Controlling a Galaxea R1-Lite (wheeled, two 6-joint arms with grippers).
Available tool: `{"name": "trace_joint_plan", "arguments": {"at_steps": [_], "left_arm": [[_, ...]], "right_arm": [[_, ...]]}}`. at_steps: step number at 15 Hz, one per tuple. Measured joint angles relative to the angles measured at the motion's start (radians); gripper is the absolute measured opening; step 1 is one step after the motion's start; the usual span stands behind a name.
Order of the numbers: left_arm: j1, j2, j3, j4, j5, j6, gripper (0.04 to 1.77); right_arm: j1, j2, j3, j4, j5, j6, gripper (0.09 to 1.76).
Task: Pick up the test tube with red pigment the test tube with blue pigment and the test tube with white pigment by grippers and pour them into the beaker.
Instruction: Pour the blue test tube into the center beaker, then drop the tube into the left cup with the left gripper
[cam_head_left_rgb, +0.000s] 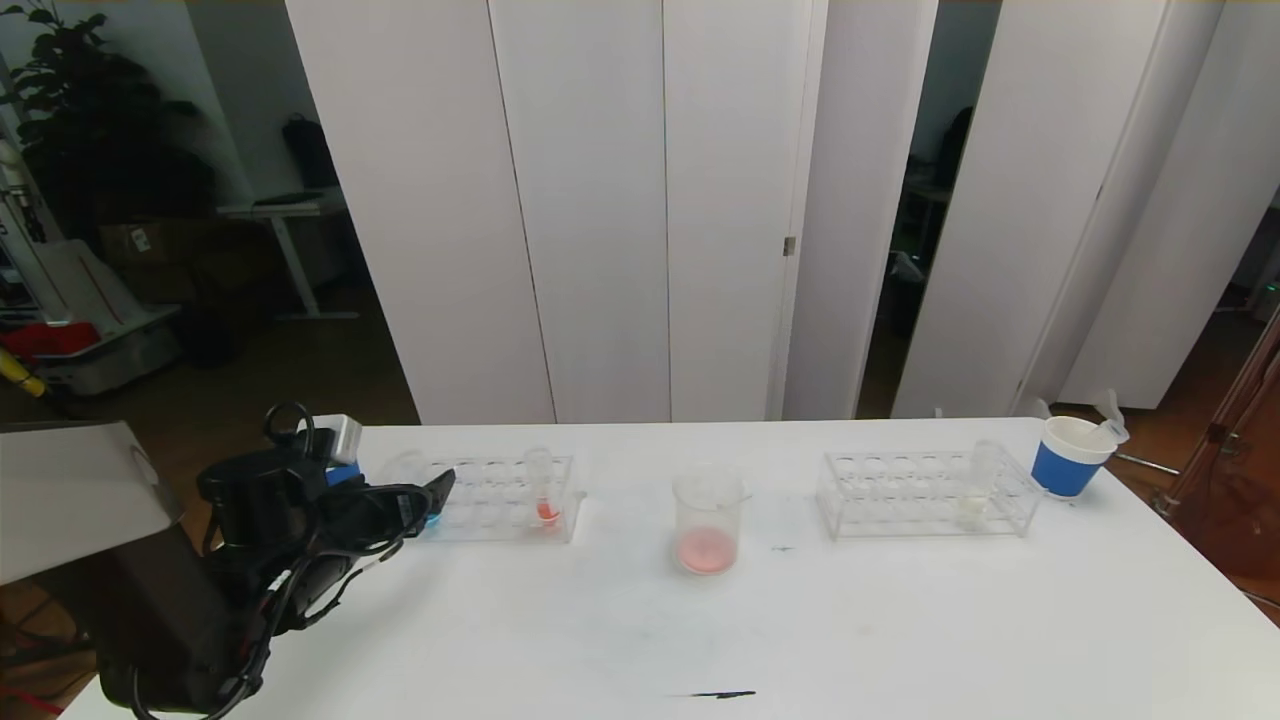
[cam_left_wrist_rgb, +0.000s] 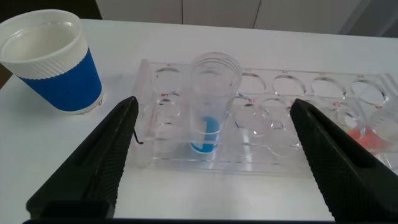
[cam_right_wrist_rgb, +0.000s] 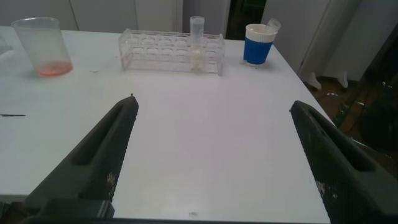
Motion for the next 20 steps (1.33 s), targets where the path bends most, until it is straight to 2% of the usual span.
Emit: {"name": "trace_joint_plan", "arguments": {"at_steps": [12, 13, 14, 16, 17, 18, 19, 20], "left_arm": [[0.027, 0.097, -0.116, 0.006, 0.0, -0.016, 1.73], [0.03, 0.103, -0.122, 0.007, -0.001, -0.016, 1.59], [0.032, 0.108, -0.127, 0.008, -0.007, -0.013, 1.31], [0.029, 0.117, -0.132, 0.006, -0.015, -0.01, 0.49], [0.033, 0.12, -0.135, 0.007, -0.018, -0.008, 0.41], [0.032, 0.122, -0.137, 0.006, -0.019, -0.006, 0.63], [0.034, 0.123, -0.138, 0.007, -0.02, -0.006, 0.67], [0.032, 0.124, -0.138, 0.008, -0.019, -0.006, 0.57]], "right_arm": [[0.0, 0.0, 0.0, 0.0, 0.0, 0.0, 1.75], [0.0, 0.0, 0.0, 0.0, 0.0, 0.0, 1.75], [0.0, 0.0, 0.0, 0.0, 0.0, 0.0, 1.75], [0.0, 0.0, 0.0, 0.0, 0.001, 0.0, 1.75], [0.0, 0.0, 0.0, 0.001, -0.001, 0.0, 1.75], [0.0, 0.0, 0.0, 0.0, 0.0, 0.0, 1.75], [-0.001, 0.0, 0.0, 0.0, 0.0, 0.0, 1.75], [0.0, 0.0, 0.0, 0.0, 0.001, 0.0, 1.75]]}}
